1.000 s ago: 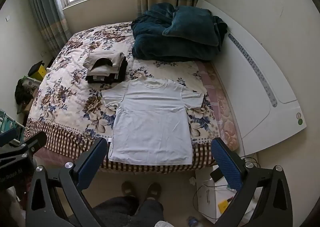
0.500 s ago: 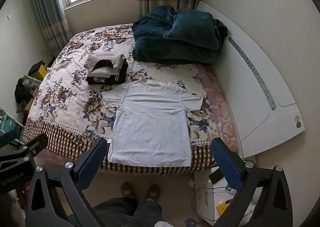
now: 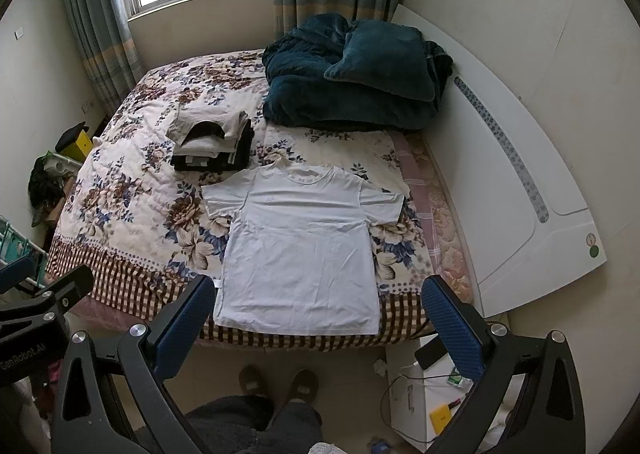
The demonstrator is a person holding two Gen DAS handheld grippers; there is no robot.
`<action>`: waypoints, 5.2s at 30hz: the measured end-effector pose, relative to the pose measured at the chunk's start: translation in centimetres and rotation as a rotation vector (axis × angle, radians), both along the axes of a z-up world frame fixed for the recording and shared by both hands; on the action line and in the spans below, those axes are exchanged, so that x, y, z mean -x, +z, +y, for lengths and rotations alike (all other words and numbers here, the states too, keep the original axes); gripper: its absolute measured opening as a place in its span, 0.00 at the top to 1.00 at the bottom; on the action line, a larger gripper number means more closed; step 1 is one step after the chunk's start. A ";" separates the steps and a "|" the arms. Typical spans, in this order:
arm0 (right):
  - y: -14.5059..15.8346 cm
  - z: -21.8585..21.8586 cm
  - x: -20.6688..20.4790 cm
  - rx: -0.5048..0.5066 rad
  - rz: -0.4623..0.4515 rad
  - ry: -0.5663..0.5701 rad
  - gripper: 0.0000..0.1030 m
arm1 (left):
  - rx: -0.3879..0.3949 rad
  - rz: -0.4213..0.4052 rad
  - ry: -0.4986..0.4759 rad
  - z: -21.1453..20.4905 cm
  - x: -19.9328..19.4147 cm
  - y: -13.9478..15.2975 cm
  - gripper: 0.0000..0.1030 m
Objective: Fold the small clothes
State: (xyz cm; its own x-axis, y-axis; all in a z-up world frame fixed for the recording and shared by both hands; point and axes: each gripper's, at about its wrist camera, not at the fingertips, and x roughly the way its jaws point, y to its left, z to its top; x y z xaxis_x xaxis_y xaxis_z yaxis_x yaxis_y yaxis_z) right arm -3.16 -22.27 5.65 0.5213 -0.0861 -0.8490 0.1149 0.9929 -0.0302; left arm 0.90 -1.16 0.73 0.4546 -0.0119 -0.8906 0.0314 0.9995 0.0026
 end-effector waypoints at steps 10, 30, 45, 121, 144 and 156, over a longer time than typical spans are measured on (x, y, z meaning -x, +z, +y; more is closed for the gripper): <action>0.5 -0.4 -0.2 -0.002 -0.002 0.001 0.00 | 0.000 -0.005 -0.001 -0.5 -0.6 0.1 0.00; 1.4 -0.8 -0.8 0.004 -0.008 0.001 0.00 | 0.005 -0.016 -0.002 -1.4 -1.6 1.4 0.00; 1.2 -0.6 -0.6 0.005 -0.009 0.000 0.00 | 0.009 -0.020 -0.002 -1.5 -1.5 1.4 0.00; -69.5 -37.6 -41.3 -0.583 0.085 -0.965 0.92 | -0.143 0.398 0.232 -13.2 -41.3 -55.6 0.00; -68.5 -4.3 -50.1 -0.098 0.293 0.208 0.45 | -0.070 0.388 0.457 6.9 -36.7 -52.5 0.00; -68.5 -9.4 -51.7 -0.049 0.290 -0.169 0.41 | 0.037 0.348 0.641 16.2 -38.4 -53.3 0.00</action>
State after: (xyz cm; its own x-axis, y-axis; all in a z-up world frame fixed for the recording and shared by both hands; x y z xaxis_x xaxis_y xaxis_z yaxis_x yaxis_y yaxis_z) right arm 48.53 -31.72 -62.86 0.2393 -0.1063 -0.9651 0.2716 0.9616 -0.0386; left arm 39.29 15.04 -52.59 0.0730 0.1286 -0.9890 -0.5668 0.8213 0.0650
